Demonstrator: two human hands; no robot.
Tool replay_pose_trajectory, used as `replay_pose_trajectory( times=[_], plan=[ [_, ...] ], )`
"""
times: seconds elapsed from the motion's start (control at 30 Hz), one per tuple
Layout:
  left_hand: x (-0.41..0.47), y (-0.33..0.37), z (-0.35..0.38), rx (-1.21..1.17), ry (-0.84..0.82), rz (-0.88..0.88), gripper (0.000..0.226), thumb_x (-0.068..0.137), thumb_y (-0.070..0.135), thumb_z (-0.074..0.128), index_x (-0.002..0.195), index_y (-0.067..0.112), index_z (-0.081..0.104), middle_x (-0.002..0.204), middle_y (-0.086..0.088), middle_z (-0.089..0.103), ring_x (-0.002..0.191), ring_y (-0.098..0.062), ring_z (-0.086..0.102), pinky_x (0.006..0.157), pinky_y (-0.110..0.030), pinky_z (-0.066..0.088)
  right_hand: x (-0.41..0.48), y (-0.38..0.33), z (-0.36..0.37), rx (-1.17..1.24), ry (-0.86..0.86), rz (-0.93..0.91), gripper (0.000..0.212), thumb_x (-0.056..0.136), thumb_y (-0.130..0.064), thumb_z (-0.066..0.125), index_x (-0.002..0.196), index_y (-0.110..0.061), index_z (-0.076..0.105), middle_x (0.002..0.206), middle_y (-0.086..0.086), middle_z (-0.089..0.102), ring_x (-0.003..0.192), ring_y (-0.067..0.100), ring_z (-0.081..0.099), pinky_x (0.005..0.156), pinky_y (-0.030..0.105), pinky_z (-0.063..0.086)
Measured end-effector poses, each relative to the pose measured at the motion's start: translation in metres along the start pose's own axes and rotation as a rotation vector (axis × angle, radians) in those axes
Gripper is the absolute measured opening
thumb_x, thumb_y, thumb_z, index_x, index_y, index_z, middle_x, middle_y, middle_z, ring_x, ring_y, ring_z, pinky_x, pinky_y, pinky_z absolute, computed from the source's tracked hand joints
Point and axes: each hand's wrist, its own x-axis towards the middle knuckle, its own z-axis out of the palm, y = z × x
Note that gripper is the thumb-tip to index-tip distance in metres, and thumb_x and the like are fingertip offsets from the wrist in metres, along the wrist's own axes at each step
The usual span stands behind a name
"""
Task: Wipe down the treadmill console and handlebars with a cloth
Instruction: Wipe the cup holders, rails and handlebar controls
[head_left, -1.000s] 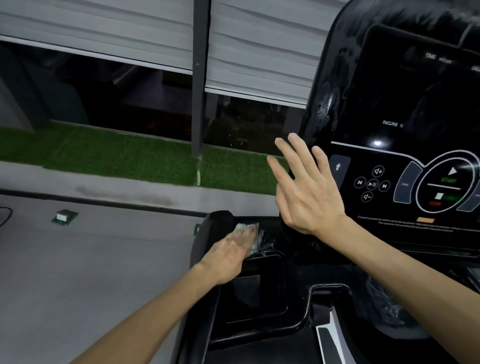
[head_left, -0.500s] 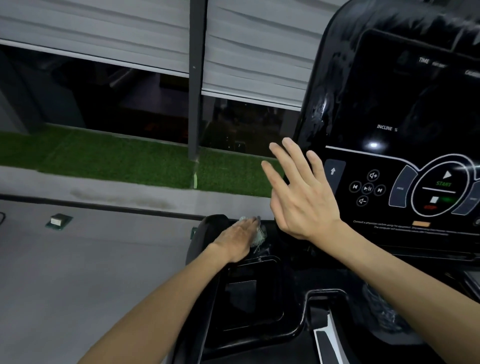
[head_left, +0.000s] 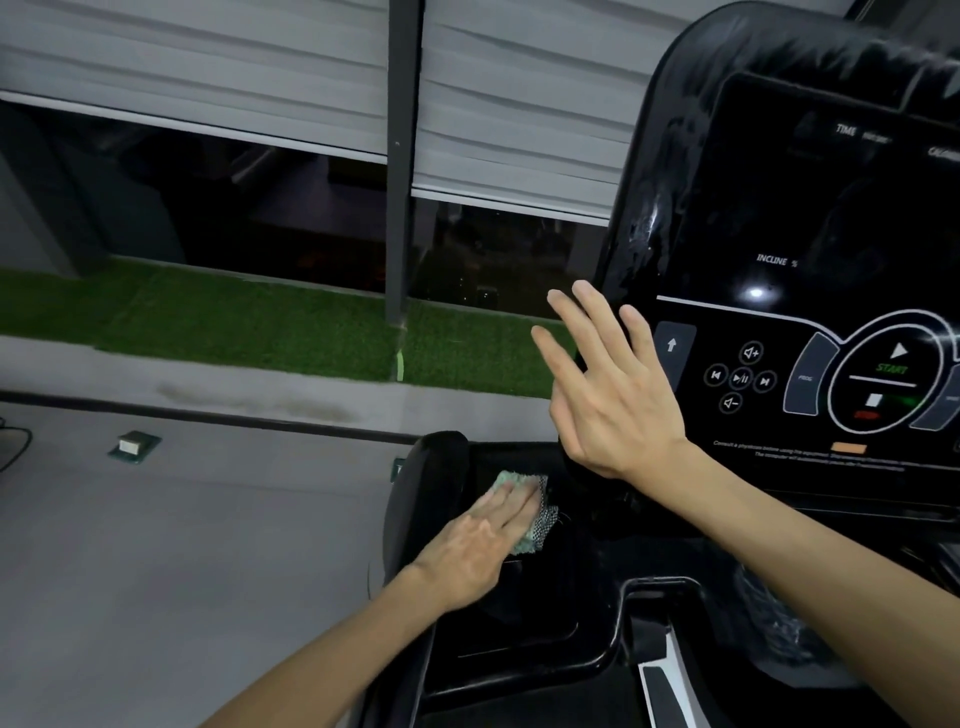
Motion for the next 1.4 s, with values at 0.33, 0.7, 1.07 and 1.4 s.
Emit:
replay_pose_trajectory(
  times=[0.33,0.7,1.07,1.4],
  plan=[
    [0.093,0.006,-0.023,-0.042,-0.159,-0.264,0.048,0.096,-0.004,0.036,0.145,-0.001,0.036,0.155,-0.015,0.030,0.144,-0.026,0.025,0.110,-0.024,0.014,0.001,0.001,0.001,0.002,0.002,-0.008,0.051,0.082,-0.022,0.048,0.129,-0.004,0.056,0.151,0.019,0.035,0.145,0.032,0.019,0.116,0.048,0.014],
    [0.013,0.005,0.012,-0.079,0.019,-0.097,0.072,0.093,-0.010,0.034,0.155,0.011,0.005,0.164,-0.003,0.001,0.152,-0.021,-0.002,0.114,-0.021,-0.018,0.000,0.001,-0.001,0.003,-0.010,0.000,0.050,0.085,-0.023,0.046,0.131,-0.004,0.055,0.152,0.019,0.033,0.145,0.032,0.018,0.116,0.047,0.013],
    [0.090,0.022,-0.010,-0.168,-0.140,-0.269,0.045,0.100,0.014,0.039,0.144,0.007,0.041,0.150,-0.012,0.036,0.140,-0.028,0.031,0.113,-0.034,0.030,0.000,0.001,0.002,0.010,0.015,-0.001,0.050,0.083,-0.021,0.048,0.129,-0.004,0.057,0.151,0.019,0.035,0.145,0.032,0.018,0.116,0.048,0.013],
    [0.078,-0.041,-0.011,-0.058,-0.223,-0.351,0.060,0.093,-0.003,0.037,0.151,0.010,0.028,0.153,-0.011,0.037,0.142,-0.025,0.033,0.117,-0.032,0.027,0.000,0.002,0.000,0.009,0.000,-0.011,0.050,0.084,-0.023,0.048,0.130,-0.005,0.056,0.152,0.019,0.034,0.145,0.031,0.018,0.116,0.045,0.011]
  ],
)
